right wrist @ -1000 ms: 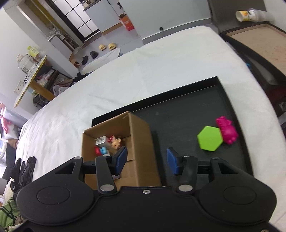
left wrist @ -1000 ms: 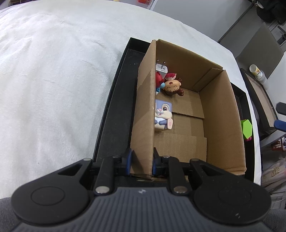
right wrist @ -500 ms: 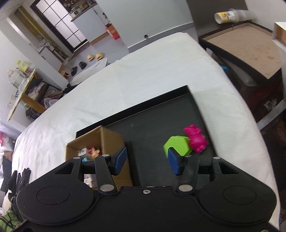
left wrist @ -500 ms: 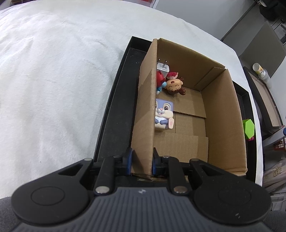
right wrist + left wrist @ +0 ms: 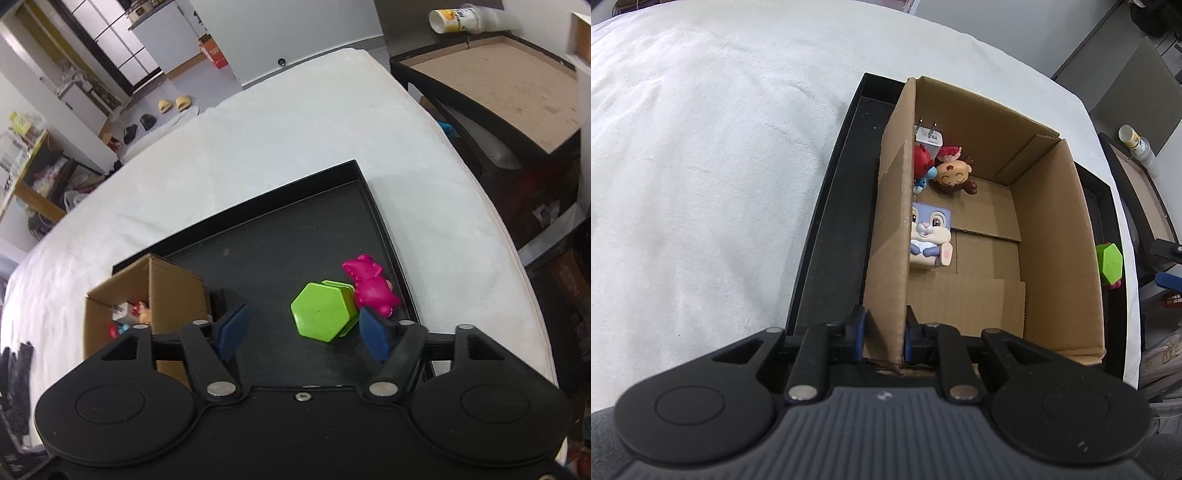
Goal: Organize rigid objects
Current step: 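Move the right gripper to the green hexagon block and close on it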
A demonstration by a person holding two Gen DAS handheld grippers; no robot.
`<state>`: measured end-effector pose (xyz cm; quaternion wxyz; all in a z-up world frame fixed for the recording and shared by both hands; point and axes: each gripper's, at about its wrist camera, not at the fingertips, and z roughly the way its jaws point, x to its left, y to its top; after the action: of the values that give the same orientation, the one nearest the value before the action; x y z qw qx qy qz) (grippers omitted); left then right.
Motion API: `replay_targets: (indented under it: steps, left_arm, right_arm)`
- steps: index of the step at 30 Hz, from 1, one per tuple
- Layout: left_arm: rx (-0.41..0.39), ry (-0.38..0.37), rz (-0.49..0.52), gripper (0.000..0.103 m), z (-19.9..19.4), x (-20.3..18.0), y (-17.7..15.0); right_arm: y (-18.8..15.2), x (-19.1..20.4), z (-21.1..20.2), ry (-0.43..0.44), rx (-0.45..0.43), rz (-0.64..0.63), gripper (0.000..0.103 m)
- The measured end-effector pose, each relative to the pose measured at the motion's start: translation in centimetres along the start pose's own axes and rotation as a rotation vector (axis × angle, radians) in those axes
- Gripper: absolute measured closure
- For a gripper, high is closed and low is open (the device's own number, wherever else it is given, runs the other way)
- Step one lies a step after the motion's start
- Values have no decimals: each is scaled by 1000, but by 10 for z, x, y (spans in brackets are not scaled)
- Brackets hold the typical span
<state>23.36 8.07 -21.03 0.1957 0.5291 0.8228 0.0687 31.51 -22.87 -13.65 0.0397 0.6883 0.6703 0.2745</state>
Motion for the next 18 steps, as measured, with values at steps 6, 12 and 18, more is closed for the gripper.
replay_targets:
  steps: [6, 12, 18]
  left_arm:
    - [1, 7, 1, 85, 0, -2, 0]
    - [0, 7, 2, 85, 0, -1, 0]
    - [-1, 7, 2, 85, 0, -1, 0]
  right_arm:
    - [1, 12, 27, -69, 9, -92, 26]
    - [1, 22, 56, -163, 34, -194, 26]
    - [-6, 30, 75, -238, 72, -293, 56]
